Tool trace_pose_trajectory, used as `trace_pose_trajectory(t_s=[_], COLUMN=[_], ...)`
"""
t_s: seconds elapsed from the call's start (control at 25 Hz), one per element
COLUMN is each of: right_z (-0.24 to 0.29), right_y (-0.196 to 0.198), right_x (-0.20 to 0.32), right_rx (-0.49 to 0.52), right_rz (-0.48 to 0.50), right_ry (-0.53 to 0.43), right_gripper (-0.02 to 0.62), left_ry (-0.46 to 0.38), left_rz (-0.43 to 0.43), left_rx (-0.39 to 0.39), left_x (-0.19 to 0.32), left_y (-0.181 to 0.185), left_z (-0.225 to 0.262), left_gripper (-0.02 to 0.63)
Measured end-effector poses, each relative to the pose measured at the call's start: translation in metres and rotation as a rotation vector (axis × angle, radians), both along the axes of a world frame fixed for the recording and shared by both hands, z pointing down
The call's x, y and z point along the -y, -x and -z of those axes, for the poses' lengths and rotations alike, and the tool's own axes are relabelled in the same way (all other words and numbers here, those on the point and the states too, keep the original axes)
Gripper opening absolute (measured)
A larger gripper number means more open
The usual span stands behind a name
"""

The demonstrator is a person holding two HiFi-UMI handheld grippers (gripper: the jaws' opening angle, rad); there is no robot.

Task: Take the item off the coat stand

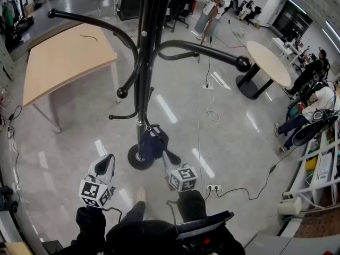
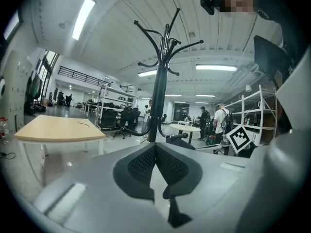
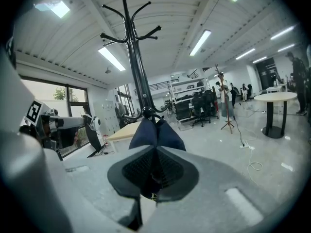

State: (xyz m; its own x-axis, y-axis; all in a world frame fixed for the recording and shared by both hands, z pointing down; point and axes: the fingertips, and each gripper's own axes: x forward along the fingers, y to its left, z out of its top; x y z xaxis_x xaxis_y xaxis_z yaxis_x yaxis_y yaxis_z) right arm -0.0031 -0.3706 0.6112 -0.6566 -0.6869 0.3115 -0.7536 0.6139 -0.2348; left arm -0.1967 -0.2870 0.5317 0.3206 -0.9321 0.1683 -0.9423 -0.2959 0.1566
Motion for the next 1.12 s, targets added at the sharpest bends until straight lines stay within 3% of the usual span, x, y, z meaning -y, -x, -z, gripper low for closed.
trace_pose_trajectory(t_s=[1.12], right_z=[0.047], right_y=[-0.023], right_x=[-0.023], right_rx=[0.043], right_rz=[-0.023], right_ry=[-0.085], right_gripper=[0.014], left_ry=[-0.022], left_rz=[-0.017], left_rx=[-0.004], left_x=[-0.015], left_y=[-0.012], left_z=[0.01], left_gripper=[0.003])
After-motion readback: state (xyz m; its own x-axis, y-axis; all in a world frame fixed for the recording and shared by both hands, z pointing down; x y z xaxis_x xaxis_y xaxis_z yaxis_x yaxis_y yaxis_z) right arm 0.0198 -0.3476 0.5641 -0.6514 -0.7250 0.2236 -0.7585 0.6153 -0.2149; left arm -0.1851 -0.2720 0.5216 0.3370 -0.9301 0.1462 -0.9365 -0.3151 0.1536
